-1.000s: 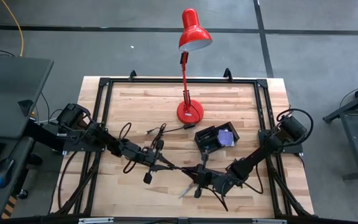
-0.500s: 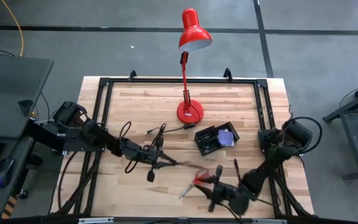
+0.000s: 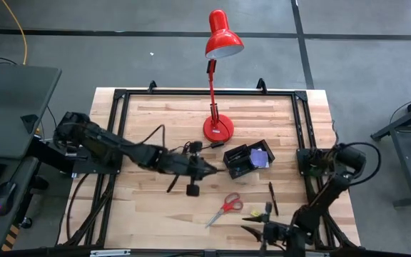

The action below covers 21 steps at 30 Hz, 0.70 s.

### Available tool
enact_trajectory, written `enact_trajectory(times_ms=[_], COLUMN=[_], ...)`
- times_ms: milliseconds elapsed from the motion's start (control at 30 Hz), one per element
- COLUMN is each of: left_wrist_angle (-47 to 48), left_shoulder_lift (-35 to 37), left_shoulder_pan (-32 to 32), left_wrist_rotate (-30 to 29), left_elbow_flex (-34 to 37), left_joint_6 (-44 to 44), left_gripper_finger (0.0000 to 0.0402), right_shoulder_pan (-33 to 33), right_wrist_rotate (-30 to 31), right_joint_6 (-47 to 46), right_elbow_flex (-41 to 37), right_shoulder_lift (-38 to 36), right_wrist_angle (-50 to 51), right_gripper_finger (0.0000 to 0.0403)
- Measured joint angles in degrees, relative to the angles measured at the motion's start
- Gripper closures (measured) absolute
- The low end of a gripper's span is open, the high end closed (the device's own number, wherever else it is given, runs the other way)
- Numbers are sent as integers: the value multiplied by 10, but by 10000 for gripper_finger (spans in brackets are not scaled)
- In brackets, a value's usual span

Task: Pick and place office supplies into organizer
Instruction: Put the black pen into the desk organizer

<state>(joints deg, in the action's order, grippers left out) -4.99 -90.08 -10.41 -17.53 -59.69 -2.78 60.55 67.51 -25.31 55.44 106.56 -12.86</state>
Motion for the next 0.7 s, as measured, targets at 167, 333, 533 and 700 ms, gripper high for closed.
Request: enact_trajectory(times_ms=[167, 333, 533, 700], left_wrist_angle=[192, 345, 395, 435], left_shoulder_lift=[0, -9, -42, -98], left_shoulder_pan=[46, 110, 181, 206], left_wrist_rotate=[-1, 50, 167, 160], left_elbow_flex=[-126, -236, -284, -308], left_joint_6=[13, 58, 86, 92], left_gripper_finger=[368, 368, 368, 368], right_shoulder_pan=[19, 22, 11, 2], right_wrist_rotate=[22, 24, 25, 25], right_joint_6=[-56, -58, -59, -63], right_elbow_flex=[0, 0, 0, 0], right_shoulder_lift=[0, 0, 0, 3], right_wrist_angle=[36, 39, 52, 54], right_gripper_finger=[293, 293, 293, 293])
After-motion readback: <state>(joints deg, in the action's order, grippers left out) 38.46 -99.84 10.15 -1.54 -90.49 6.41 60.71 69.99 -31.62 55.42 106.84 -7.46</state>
